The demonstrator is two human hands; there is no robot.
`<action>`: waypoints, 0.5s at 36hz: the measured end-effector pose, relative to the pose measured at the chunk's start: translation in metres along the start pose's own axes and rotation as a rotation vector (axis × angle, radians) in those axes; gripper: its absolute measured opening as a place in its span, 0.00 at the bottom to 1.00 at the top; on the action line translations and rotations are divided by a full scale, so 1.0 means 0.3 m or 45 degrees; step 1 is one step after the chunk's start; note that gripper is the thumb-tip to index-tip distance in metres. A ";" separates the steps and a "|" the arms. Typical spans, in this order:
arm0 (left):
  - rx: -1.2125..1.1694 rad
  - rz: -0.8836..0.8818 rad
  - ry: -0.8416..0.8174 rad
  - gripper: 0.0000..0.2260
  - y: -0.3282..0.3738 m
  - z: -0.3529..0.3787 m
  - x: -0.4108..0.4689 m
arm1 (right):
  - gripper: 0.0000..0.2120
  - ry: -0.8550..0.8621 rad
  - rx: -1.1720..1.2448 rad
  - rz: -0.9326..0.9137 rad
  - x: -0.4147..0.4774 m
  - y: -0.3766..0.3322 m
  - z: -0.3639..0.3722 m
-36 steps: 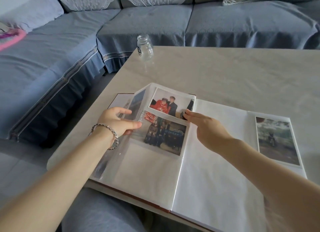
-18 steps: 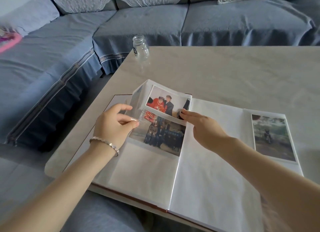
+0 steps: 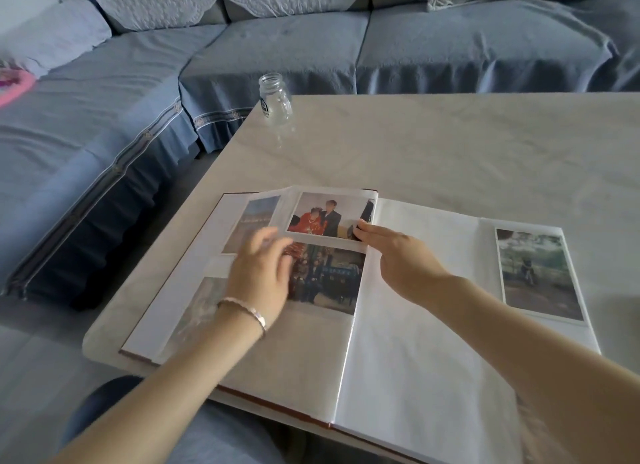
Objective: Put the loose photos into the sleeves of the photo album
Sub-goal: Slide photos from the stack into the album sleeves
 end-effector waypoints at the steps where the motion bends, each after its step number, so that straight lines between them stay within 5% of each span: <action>1: -0.053 0.159 -0.090 0.16 0.020 0.020 -0.012 | 0.34 -0.002 0.002 -0.002 0.000 0.000 0.000; 3: -0.110 0.388 -0.395 0.26 0.058 0.056 -0.037 | 0.35 -0.002 0.008 -0.003 0.002 0.001 0.001; 6: 0.174 0.433 -0.663 0.30 0.055 0.106 -0.065 | 0.35 0.001 0.000 -0.004 0.004 0.004 0.004; 18: 0.325 -0.294 -0.499 0.27 0.086 0.097 -0.007 | 0.31 -0.110 -0.008 -0.031 -0.030 0.010 -0.007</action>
Point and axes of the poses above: each hand's wrist, its own x-axis towards the middle knuckle, its own z-axis out of the palm, y = z × x, the point moved 1 cm from there along x, towards the middle knuckle, and after that the axes turned 4 degrees about -x, right-handed, at the moved point
